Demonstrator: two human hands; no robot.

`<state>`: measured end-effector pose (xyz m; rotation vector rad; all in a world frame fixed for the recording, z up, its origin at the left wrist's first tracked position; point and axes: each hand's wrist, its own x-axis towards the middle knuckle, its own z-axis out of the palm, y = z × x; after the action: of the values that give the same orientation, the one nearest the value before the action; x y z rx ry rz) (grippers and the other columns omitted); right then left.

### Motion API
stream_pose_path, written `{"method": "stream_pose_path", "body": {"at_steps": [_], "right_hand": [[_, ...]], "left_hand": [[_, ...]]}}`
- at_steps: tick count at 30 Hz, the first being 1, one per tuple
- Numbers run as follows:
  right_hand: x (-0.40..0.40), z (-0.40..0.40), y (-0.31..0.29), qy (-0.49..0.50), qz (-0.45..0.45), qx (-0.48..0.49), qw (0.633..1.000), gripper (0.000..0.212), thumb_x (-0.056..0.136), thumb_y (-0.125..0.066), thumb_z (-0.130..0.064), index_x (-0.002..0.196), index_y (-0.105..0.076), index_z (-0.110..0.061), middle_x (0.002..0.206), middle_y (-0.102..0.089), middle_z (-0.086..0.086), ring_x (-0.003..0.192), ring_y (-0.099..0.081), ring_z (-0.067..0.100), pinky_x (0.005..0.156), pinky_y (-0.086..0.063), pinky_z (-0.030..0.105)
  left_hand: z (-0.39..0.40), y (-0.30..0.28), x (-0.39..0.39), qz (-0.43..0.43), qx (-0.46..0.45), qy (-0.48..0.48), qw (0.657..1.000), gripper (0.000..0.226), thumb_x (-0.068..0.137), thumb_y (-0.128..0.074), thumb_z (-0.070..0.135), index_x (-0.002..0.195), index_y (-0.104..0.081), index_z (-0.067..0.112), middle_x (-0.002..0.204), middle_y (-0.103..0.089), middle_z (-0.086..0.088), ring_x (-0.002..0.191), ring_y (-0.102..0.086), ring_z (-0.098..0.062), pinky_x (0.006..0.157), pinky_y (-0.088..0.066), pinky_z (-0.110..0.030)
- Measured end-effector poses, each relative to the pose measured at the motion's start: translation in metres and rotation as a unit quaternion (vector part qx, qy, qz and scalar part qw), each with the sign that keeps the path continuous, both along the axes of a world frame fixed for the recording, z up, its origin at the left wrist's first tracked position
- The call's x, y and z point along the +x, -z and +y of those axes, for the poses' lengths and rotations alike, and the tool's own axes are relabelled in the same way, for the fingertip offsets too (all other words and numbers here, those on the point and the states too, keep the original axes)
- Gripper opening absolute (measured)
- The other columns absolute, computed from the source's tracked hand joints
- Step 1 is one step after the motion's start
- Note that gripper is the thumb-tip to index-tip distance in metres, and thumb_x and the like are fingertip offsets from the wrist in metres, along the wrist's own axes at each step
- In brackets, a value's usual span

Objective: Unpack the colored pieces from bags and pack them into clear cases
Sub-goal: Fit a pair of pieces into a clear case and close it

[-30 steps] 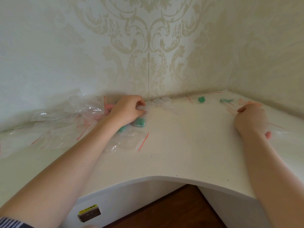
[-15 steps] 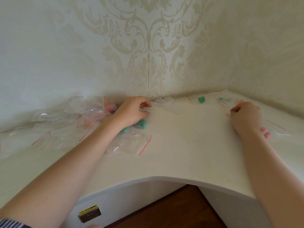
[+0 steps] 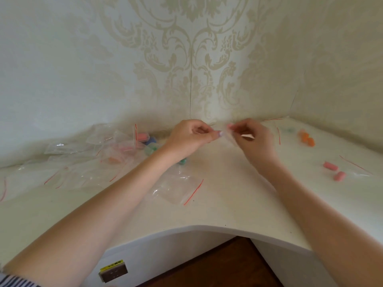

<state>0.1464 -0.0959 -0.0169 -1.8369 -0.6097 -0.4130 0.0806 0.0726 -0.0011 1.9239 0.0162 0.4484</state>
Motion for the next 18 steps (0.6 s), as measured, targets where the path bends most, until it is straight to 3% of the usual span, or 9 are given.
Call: {"method": "stream_pose_path", "body": {"at_steps": [2,5,8,10,12,18], "right_hand": [[-0.012,0.009,0.001,-0.056,-0.011,-0.031,0.998,0.024,0.083,-0.062,0.002,0.083,-0.064,-0.022,0.082,-0.064,-0.014,0.078,-0.059,-0.003,0.072,-0.051,0.012],[-0.019,0.009,-0.001,-0.084,-0.014,-0.033,0.996,0.027,0.082,-0.063,0.002,0.083,-0.064,-0.025,0.09,-0.066,-0.01,0.085,-0.06,0.002,0.079,-0.053,0.019],[-0.019,0.007,-0.001,-0.065,-0.045,-0.068,0.995,0.014,0.079,-0.073,-0.014,0.091,-0.068,-0.02,0.107,-0.065,-0.011,0.095,-0.055,-0.005,0.087,-0.047,0.02],[-0.017,0.006,0.003,-0.007,-0.118,-0.143,0.983,0.022,0.075,-0.077,-0.031,0.094,-0.068,-0.027,0.111,-0.058,-0.017,0.099,-0.046,-0.005,0.09,-0.035,0.022],[-0.016,0.006,0.004,0.038,-0.168,-0.181,0.968,0.024,0.073,-0.077,-0.038,0.094,-0.068,-0.032,0.103,-0.05,-0.017,0.098,-0.041,0.003,0.088,-0.027,0.026],[-0.014,0.008,0.005,-0.013,-0.152,-0.169,0.974,0.017,0.077,-0.076,-0.023,0.093,-0.071,-0.018,0.085,-0.053,-0.011,0.078,-0.052,0.012,0.067,-0.041,0.025]], "left_hand": [[-0.007,0.001,0.001,0.03,-0.059,0.007,0.998,0.019,0.077,-0.078,0.024,0.079,-0.069,0.008,0.077,-0.071,-0.009,0.075,-0.07,-0.015,0.073,-0.058,-0.028],[-0.006,0.004,0.001,0.051,-0.109,0.012,0.993,0.018,0.082,-0.072,0.009,0.092,-0.067,-0.005,0.078,-0.069,-0.014,0.069,-0.068,-0.012,0.072,-0.059,-0.026],[-0.004,0.003,0.001,0.068,-0.162,0.019,0.984,0.011,0.085,-0.067,0.002,0.094,-0.067,-0.004,0.079,-0.069,-0.013,0.067,-0.069,-0.011,0.068,-0.058,-0.021],[-0.005,0.003,0.0,0.073,-0.18,0.025,0.981,0.005,0.087,-0.063,0.002,0.089,-0.068,0.0,0.08,-0.069,-0.012,0.069,-0.069,-0.014,0.069,-0.058,-0.023],[-0.007,0.003,0.0,0.077,-0.197,0.036,0.977,0.007,0.089,-0.061,0.001,0.086,-0.067,0.002,0.079,-0.069,-0.011,0.067,-0.068,-0.014,0.07,-0.058,-0.024],[-0.011,0.005,-0.002,0.044,-0.161,0.015,0.986,0.005,0.083,-0.07,0.007,0.081,-0.069,0.002,0.064,-0.07,-0.006,0.059,-0.069,-0.013,0.061,-0.057,-0.021]]}}
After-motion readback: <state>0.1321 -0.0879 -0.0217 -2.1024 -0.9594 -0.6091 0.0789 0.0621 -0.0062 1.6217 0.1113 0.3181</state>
